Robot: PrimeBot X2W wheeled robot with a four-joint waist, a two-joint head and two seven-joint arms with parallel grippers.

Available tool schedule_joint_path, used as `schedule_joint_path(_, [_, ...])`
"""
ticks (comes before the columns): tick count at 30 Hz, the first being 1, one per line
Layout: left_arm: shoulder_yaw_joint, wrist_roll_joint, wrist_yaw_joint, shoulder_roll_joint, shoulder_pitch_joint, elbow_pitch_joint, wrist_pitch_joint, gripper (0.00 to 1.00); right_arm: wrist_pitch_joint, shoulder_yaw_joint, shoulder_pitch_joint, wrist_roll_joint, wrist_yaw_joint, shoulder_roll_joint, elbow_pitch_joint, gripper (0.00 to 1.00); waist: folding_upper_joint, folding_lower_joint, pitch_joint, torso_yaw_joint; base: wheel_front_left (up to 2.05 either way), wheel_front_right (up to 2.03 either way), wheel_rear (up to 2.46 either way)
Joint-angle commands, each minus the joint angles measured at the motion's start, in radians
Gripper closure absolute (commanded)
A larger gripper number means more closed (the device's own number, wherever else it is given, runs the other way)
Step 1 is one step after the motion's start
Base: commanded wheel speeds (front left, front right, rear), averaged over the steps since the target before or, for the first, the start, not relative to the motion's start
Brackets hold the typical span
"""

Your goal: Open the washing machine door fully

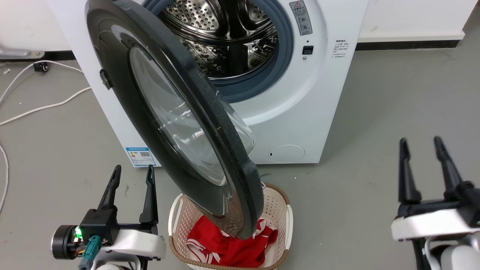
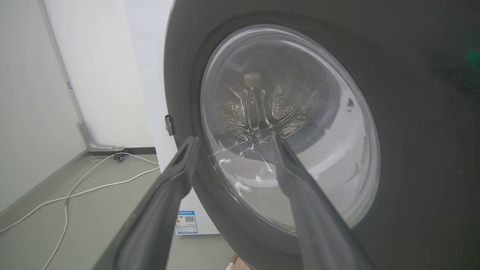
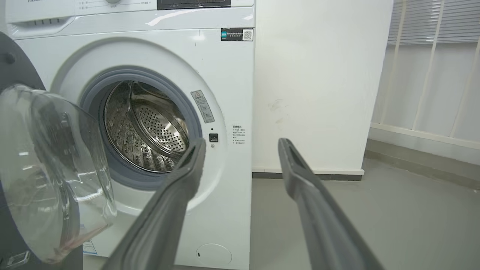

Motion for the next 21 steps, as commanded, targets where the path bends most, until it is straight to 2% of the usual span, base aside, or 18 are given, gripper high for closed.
schedule_joint_path(1, [0.0, 0.004, -0.001, 0.004, 0.008, -0.004, -0.002, 0.0, 0.006, 0.007, 0.023, -0.019, 0.0, 0.006, -0.015, 0.0, 0.0, 0.0, 0.001, 0.0, 0.0, 0.0, 0.0])
schedule_joint_path(4, [0.0, 0.006, -0.001, 0.004, 0.006, -0.003, -0.002, 0.0, 0.02, 0.029, 0.069, -0.06, 0.0, 0.007, -0.041, 0.0, 0.0, 0.0, 0.001, 0.001, 0.0, 0.0, 0.0])
schedule_joint_path(10, [-0.002, 0.008, -0.004, 0.004, 0.007, -0.001, -0.002, 0.0, 0.023, 0.035, 0.124, -0.058, 0.0, 0.008, -0.029, 0.0, 0.0, 0.0, 0.0, 0.001, 0.0, 0.0, 0.0])
schedule_joint_path(21, [-0.002, 0.011, -0.006, 0.005, -0.001, -0.002, -0.002, 0.0, 0.016, 0.03, 0.105, -0.03, 0.0, 0.008, -0.007, 0.0, 0.0, 0.0, 0.009, -0.009, 0.0, 0.0, 0.0])
